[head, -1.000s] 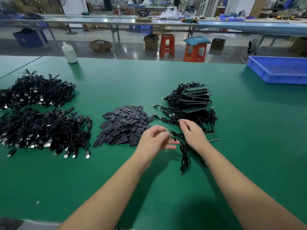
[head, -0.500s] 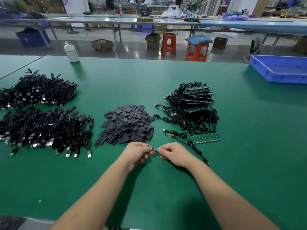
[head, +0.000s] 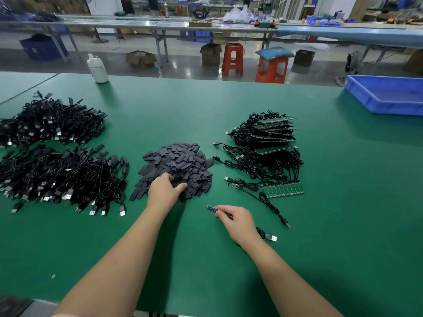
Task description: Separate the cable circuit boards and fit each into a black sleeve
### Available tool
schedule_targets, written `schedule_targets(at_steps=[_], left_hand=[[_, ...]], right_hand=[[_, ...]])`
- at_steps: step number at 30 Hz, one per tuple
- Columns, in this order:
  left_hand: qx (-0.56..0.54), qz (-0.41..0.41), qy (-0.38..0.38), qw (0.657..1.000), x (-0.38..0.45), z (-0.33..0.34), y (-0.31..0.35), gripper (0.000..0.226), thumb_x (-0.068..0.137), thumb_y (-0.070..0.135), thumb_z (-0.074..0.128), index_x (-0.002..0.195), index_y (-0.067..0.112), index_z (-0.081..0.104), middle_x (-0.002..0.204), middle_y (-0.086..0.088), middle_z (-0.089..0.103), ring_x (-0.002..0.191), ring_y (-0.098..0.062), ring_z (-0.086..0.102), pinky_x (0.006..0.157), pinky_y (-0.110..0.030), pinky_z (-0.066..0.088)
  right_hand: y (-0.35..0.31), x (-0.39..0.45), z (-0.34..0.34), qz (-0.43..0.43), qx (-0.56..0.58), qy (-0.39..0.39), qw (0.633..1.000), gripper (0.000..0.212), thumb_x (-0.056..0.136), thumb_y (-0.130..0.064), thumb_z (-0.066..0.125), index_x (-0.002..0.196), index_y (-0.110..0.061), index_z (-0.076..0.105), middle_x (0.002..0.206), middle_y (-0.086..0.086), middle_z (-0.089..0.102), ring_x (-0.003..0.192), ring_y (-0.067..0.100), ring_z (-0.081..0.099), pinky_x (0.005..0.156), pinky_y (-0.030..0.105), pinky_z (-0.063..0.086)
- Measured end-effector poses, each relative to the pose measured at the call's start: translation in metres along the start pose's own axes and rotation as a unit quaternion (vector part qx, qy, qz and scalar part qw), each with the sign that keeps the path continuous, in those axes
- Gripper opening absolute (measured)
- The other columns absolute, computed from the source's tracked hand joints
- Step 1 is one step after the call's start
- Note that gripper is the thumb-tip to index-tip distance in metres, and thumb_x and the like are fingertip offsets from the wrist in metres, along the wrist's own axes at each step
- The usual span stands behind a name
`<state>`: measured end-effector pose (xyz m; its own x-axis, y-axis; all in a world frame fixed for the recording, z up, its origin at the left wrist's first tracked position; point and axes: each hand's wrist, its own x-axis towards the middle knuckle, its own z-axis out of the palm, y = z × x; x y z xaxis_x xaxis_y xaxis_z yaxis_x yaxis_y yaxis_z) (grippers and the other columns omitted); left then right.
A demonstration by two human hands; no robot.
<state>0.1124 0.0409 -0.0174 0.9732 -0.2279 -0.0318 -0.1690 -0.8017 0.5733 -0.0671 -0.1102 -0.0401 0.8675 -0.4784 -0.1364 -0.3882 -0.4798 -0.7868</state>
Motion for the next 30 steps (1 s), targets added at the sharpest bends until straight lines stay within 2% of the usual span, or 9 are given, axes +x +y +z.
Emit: schedule_targets(at_steps=[4, 7, 11, 15, 18, 20, 23, 26, 30], left_hand=[[0.041, -0.036, -0.021, 0.998, 0.006, 0.004, -0.003, 0.038, 0.086, 0.031, 0.072, 0.115, 0.011, 0.059, 0.11, -0.009, 0.066, 0.101, -0.028, 0.06, 0.082, -0.036, 0.05], [0.048, -0.058, -0.025, 0.997, 0.007, 0.002, -0.005, 0.031, 0.085, 0.022, 0.067, 0.114, 0.013, 0.058, 0.107, -0.007, 0.065, 0.092, -0.027, 0.058, 0.073, -0.034, 0.049], [0.0, -0.092, -0.035, 0.995, 0.007, -0.001, -0.011, 0.02, 0.084, 0.019, 0.067, 0.104, 0.018, 0.065, 0.106, -0.003, 0.066, 0.089, -0.023, 0.058, 0.071, -0.03, 0.046], [-0.042, -0.104, -0.012, 0.994, 0.003, -0.004, -0.017, 0.014, 0.086, 0.012, 0.061, 0.093, 0.022, 0.069, 0.103, -0.003, 0.069, 0.086, -0.022, 0.062, 0.071, -0.03, 0.05], [0.001, -0.033, 0.083, 0.996, -0.006, -0.009, -0.014, 0.015, 0.09, 0.016, 0.058, 0.093, 0.022, 0.072, 0.109, -0.004, 0.065, 0.099, -0.025, 0.057, 0.074, -0.033, 0.047], [-0.007, 0.05, 0.115, 0.992, -0.015, -0.009, -0.01, 0.013, 0.092, 0.018, 0.059, 0.096, 0.02, 0.07, 0.099, 0.0, 0.067, 0.097, -0.024, 0.058, 0.076, -0.036, 0.05], [-0.071, 0.156, 0.007, 0.985, -0.038, 0.0, -0.003, 0.008, 0.094, 0.02, 0.06, 0.096, 0.024, 0.067, 0.081, 0.009, 0.07, 0.071, -0.014, 0.065, 0.067, -0.028, 0.054], [-0.066, 0.267, -0.048, 0.96, -0.063, 0.015, -0.004, 0.014, 0.092, 0.016, 0.066, 0.099, 0.024, 0.075, 0.089, 0.008, 0.07, 0.081, -0.011, 0.065, 0.077, -0.025, 0.051], [-0.002, 0.319, -0.101, 0.943, -0.079, 0.032, -0.013, 0.015, 0.093, 0.023, 0.065, 0.104, 0.022, 0.076, 0.102, 0.003, 0.064, 0.095, -0.016, 0.061, 0.084, -0.027, 0.048]], right_hand=[[0.001, 0.003, -0.002, 0.001, 0.001, -0.013, 1.0, 0.019, 0.094, -0.034, 0.063, 0.108, -0.031, 0.075, 0.076, 0.001, 0.073, 0.056, 0.012, 0.048, 0.059, 0.028, 0.04], [0.001, 0.005, -0.007, 0.012, 0.037, -0.022, 0.999, 0.017, 0.094, -0.03, 0.064, 0.107, -0.028, 0.075, 0.081, -0.004, 0.073, 0.062, 0.015, 0.055, 0.065, 0.028, 0.048], [0.002, 0.008, -0.009, 0.03, 0.076, -0.036, 0.996, 0.017, 0.095, -0.024, 0.062, 0.105, -0.028, 0.074, 0.063, -0.017, 0.067, 0.048, 0.008, 0.05, 0.052, 0.02, 0.043], [0.001, 0.011, -0.012, 0.057, 0.118, -0.057, 0.99, 0.02, 0.096, -0.019, 0.06, 0.109, -0.029, 0.072, 0.085, -0.018, 0.075, 0.049, 0.008, 0.048, 0.055, 0.024, 0.046], [0.002, 0.014, -0.013, 0.072, 0.137, -0.062, 0.986, 0.022, 0.096, -0.016, 0.057, 0.11, -0.023, 0.072, 0.086, -0.012, 0.076, 0.049, 0.007, 0.049, 0.055, 0.025, 0.046], [0.003, 0.016, -0.014, 0.083, 0.155, -0.063, 0.982, 0.022, 0.096, -0.013, 0.057, 0.111, -0.018, 0.072, 0.087, -0.008, 0.077, 0.049, 0.006, 0.051, 0.052, 0.022, 0.046], [0.004, 0.018, -0.015, 0.094, 0.181, -0.064, 0.977, 0.022, 0.095, -0.009, 0.056, 0.11, -0.012, 0.072, 0.087, -0.002, 0.077, 0.047, 0.006, 0.052, 0.045, 0.017, 0.043], [0.002, 0.019, -0.016, 0.095, 0.198, -0.07, 0.973, 0.021, 0.095, -0.006, 0.054, 0.107, -0.01, 0.071, 0.086, 0.001, 0.075, 0.048, 0.007, 0.052, 0.047, 0.018, 0.043], [0.0, 0.019, -0.014, 0.102, 0.201, -0.071, 0.972, 0.021, 0.095, -0.004, 0.052, 0.104, -0.009, 0.07, 0.083, 0.002, 0.072, 0.048, 0.008, 0.052, 0.048, 0.018, 0.045]])
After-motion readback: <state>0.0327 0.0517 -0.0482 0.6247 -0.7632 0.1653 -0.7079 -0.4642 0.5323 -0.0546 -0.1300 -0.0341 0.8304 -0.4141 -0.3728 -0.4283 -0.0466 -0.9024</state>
